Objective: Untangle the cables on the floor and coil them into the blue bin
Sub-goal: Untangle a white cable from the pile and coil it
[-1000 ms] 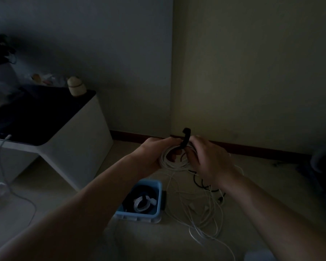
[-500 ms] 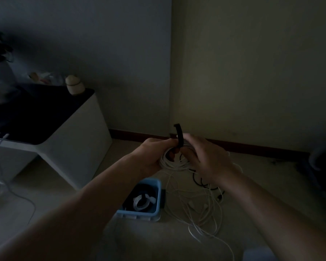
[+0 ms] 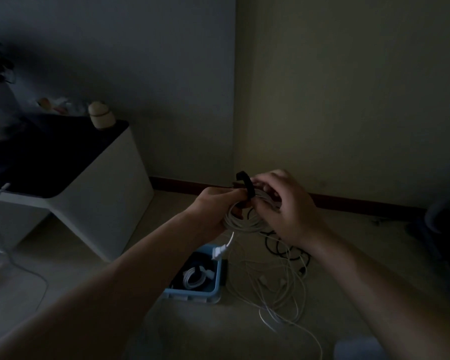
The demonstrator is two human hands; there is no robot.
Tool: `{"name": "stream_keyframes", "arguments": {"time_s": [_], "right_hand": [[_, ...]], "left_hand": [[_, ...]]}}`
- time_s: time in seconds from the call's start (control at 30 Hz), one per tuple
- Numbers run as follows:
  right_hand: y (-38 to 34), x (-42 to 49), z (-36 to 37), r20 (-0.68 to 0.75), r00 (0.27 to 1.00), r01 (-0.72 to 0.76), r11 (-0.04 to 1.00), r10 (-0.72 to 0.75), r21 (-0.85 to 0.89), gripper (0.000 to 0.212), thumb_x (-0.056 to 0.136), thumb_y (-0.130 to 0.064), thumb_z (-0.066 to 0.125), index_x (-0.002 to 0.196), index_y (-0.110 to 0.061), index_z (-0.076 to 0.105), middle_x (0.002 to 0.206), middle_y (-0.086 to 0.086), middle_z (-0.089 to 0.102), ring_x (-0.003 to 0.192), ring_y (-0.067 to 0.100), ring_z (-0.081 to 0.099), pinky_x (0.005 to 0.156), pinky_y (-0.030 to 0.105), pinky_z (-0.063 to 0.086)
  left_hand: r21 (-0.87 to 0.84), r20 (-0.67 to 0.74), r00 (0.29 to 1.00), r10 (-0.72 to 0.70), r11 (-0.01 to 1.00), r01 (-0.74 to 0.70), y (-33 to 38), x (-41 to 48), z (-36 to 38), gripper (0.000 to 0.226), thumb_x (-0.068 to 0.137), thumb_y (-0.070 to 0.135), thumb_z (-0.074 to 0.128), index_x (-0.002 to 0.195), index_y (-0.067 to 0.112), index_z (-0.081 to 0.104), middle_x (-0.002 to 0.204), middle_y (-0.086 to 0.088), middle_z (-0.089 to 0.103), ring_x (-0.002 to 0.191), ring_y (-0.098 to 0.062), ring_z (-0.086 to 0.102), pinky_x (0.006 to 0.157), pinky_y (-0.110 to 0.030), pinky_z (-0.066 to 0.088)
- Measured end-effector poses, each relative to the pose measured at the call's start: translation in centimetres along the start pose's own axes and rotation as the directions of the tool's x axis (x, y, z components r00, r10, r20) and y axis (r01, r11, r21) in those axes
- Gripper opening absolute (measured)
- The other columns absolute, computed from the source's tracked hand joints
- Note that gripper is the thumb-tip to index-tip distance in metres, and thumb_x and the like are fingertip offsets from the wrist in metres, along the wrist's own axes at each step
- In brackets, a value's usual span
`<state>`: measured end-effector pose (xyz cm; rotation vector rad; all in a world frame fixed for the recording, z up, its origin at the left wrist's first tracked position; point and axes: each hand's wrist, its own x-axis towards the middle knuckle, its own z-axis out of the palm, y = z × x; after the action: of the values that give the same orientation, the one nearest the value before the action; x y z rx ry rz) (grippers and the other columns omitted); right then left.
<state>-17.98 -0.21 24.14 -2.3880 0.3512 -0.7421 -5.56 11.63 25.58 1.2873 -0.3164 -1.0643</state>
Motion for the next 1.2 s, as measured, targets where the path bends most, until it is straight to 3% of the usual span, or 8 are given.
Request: {"name": "stream_keyframes", "arguments": {"time_s": [0.1, 0.23, 0.37, 0.57, 0.77, 0.9, 1.03, 1.2], "right_hand": [[-0.3, 0.2, 0.2, -0.055, 0.998, 0.029, 0.997, -0.025, 0.067, 0.016, 0.086, -0.023, 0.074, 0.099, -0.02, 0.064, 0.098, -0.007, 0.054, 0.091, 0.006, 0.056, 0.075, 0.018, 0.045], [-0.5, 0.2, 0.2, -0.116, 0.993, 0.017, 0.994, -0.004, 0.111, 0.018, 0.083, -0.013, 0.077, 0.085, -0.022, 0.062, 0.085, -0.01, 0.057, 0.08, 0.008, 0.058, 0.07, 0.015, 0.043], [-0.7, 0.3, -0.2, -0.124, 0.992, 0.028, 0.999, -0.025, 0.022, 0.018, 0.081, -0.017, 0.08, 0.078, -0.024, 0.064, 0.078, -0.011, 0.059, 0.076, 0.013, 0.058, 0.066, 0.029, 0.047], [-0.9, -0.1, -0.8, -0.033, 0.999, 0.023, 1.0, -0.023, -0.005, 0.007, 0.085, -0.023, 0.077, 0.084, -0.024, 0.07, 0.078, -0.007, 0.067, 0.074, 0.011, 0.063, 0.063, 0.038, 0.052], [-1.0, -0.2, -1.3, 0.021, 0.999, 0.038, 0.999, -0.038, 0.001, 0.02, 0.087, -0.025, 0.074, 0.082, -0.038, 0.059, 0.075, -0.008, 0.068, 0.069, 0.012, 0.064, 0.059, 0.041, 0.052], [-0.6, -0.2, -1.4, 0.044, 0.997, 0.057, 0.998, -0.057, 0.015, 0.009, 0.086, -0.019, 0.075, 0.083, -0.02, 0.066, 0.079, -0.008, 0.064, 0.072, 0.015, 0.061, 0.061, 0.043, 0.051], [-0.7, 0.1, -1.5, 0.024, 0.994, 0.104, 0.994, -0.105, 0.014, 0.023, 0.081, -0.012, 0.079, 0.079, -0.022, 0.058, 0.086, -0.014, 0.055, 0.078, 0.009, 0.058, 0.066, 0.033, 0.049], [-0.4, 0.2, -1.8, 0.053, 0.998, 0.031, 0.995, -0.036, 0.092, 0.009, 0.082, -0.011, 0.078, 0.083, -0.012, 0.069, 0.086, -0.005, 0.067, 0.082, 0.008, 0.065, 0.071, 0.028, 0.052]], "left_hand": [[0.051, -0.018, 1.0, 0.019, 0.999, -0.018, -0.3, 0.1, 0.0, 0.018, 0.096, 0.005, 0.057, 0.089, -0.007, 0.069, 0.061, -0.008, 0.065, 0.046, -0.01, 0.056, 0.047, -0.02, 0.048], [0.164, -0.04, 0.995, 0.093, 0.983, -0.085, -0.4, 0.3, 0.1, 0.016, 0.094, 0.011, 0.063, 0.084, 0.003, 0.073, 0.069, -0.011, 0.067, 0.055, -0.015, 0.055, 0.057, -0.026, 0.046], [0.262, -0.066, 0.989, 0.136, 0.958, -0.115, -0.5, 0.4, 0.1, 0.014, 0.089, 0.018, 0.07, 0.081, 0.01, 0.078, 0.082, -0.02, 0.066, 0.071, -0.028, 0.051, 0.07, -0.036, 0.041], [0.367, -0.035, 0.978, 0.205, 0.913, -0.178, -0.7, 0.6, 0.0, 0.014, 0.088, 0.018, 0.072, 0.076, 0.017, 0.078, 0.072, -0.011, 0.068, 0.061, -0.014, 0.054, 0.062, -0.029, 0.045], [0.467, 0.088, 0.973, 0.212, 0.854, -0.228, -0.4, 0.3, -0.2, 0.015, 0.094, 0.013, 0.064, 0.082, 0.017, 0.073, 0.062, 0.001, 0.067, 0.051, -0.006, 0.054, 0.054, -0.018, 0.047], [0.461, 0.109, 0.978, 0.179, 0.862, -0.209, -0.5, 0.4, -0.1, 0.007, 0.093, 0.007, 0.064, 0.087, 0.01, 0.065, 0.059, 0.002, 0.066, 0.049, -0.006, 0.056, 0.05, -0.016, 0.047], [0.354, 0.14, 0.978, 0.152, 0.915, -0.193, -0.8, 0.5, -0.1, 0.008, 0.092, -0.001, 0.062, 0.09, 0.006, 0.057, 0.061, -0.006, 0.066, 0.056, -0.017, 0.058, 0.051, -0.02, 0.048], [0.229, 0.198, 0.98, 0.0, 0.972, -0.046, -0.7, -0.1, -0.1, 0.006, 0.096, 0.004, 0.057, 0.093, 0.008, 0.055, 0.069, -0.013, 0.064, 0.057, -0.019, 0.052, 0.051, -0.022, 0.049]]}}
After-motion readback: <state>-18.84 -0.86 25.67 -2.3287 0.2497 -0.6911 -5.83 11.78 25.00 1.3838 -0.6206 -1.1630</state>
